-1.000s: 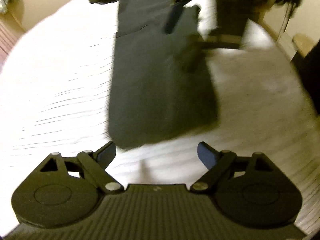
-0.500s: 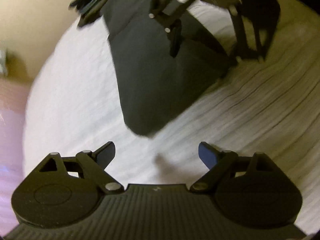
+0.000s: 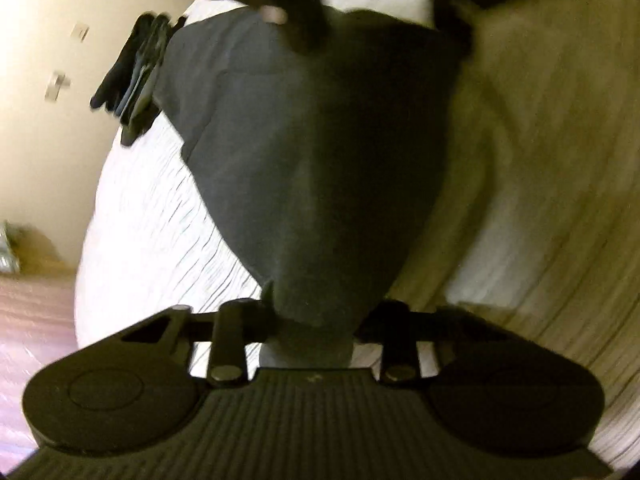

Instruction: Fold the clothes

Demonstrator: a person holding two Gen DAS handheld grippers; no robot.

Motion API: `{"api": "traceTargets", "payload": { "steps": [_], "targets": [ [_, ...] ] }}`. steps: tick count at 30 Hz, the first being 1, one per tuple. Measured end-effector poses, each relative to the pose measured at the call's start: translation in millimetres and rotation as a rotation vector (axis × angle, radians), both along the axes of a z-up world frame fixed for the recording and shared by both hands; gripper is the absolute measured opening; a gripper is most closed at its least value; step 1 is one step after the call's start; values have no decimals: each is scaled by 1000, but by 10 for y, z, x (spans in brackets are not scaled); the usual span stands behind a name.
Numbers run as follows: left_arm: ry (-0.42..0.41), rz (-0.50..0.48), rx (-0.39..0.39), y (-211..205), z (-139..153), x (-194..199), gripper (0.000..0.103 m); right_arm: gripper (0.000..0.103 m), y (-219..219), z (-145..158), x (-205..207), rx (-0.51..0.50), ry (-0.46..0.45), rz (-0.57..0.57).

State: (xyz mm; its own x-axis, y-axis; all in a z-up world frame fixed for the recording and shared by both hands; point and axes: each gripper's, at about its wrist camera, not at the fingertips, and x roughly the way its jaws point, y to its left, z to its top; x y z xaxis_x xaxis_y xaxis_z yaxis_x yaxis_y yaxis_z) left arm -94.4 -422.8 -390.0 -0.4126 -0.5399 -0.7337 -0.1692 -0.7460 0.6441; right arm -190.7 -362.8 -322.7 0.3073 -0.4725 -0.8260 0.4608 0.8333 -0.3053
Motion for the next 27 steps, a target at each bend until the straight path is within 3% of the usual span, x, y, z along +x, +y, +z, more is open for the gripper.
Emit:
{"api": "traceTargets", "payload": {
  "steps": [2,3,10,11,12,14,17,24,27],
  "targets": [
    [13,21,31,-41,96,20,23,69,56,-5,4,-27,-2,-6],
    [19,30,45,-56,142,30,23,75,93,-36,7,-51,3,2],
    [36,60,85,-46,379,64,22,75,183,-371,77,-189,125,106],
    [36,64,84,-32,409,74,21,63,142,-352,59,-162,104,91],
    [34,69,83,-12,442,87,21,42,108,-325,44,-136,83,74],
    [41,93,84,47,544,140,20,37,95,-205,39,-106,40,29],
    [36,134,106,248,733,290,20,35,204,-23,76,-70,-20,3],
    [-68,224,218,942,1146,819,21,34,821,394,363,121,-182,122],
    [-66,271,233,1006,1328,886,22,34,913,538,400,171,-239,154]
  ]
}}
